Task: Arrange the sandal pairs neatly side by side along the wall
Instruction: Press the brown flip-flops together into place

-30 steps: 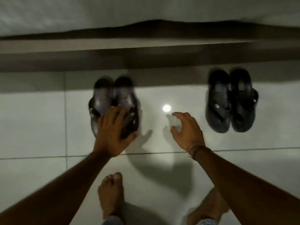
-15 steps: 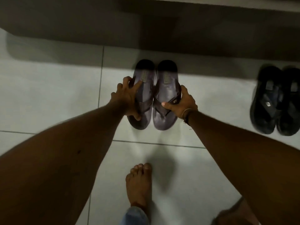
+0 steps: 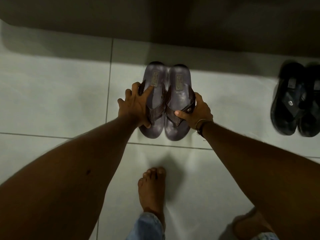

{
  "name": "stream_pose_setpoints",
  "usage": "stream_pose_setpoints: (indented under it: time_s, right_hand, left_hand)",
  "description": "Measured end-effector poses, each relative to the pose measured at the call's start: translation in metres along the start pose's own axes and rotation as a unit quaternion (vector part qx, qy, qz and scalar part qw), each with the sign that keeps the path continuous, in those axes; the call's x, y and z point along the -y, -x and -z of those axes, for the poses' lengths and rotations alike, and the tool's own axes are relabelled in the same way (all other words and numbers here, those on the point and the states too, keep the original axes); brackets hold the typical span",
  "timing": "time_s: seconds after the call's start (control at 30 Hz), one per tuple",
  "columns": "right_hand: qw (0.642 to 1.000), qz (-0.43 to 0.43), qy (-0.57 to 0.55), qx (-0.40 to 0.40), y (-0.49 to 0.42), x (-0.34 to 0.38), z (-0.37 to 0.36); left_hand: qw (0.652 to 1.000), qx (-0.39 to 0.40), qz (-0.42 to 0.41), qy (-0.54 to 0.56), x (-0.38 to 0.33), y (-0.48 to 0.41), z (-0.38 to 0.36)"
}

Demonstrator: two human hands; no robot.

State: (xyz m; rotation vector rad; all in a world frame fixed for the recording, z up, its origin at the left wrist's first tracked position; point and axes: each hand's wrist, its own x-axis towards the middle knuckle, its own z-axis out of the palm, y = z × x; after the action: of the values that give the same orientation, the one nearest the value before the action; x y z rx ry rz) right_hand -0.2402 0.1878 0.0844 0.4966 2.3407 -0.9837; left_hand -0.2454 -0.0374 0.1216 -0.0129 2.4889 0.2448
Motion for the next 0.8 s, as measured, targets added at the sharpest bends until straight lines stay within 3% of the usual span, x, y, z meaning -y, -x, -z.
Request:
stream_pose_setpoints:
  time_s: [0.67, 0.8]
  right_hand:
    - [1.000, -0.001, -0.008, 0.021, 0.009, -0.009, 0.002]
    - [0.998, -0.051, 0.005, -0.028, 0.021, -0.024, 0.026]
  left_hand:
    - [1.000, 0.016, -0.005, -0.020, 0.004, 0.005, -0.012]
    - [0.999, 0.021, -0.001, -0.046, 0.002, 0.001, -0.001]
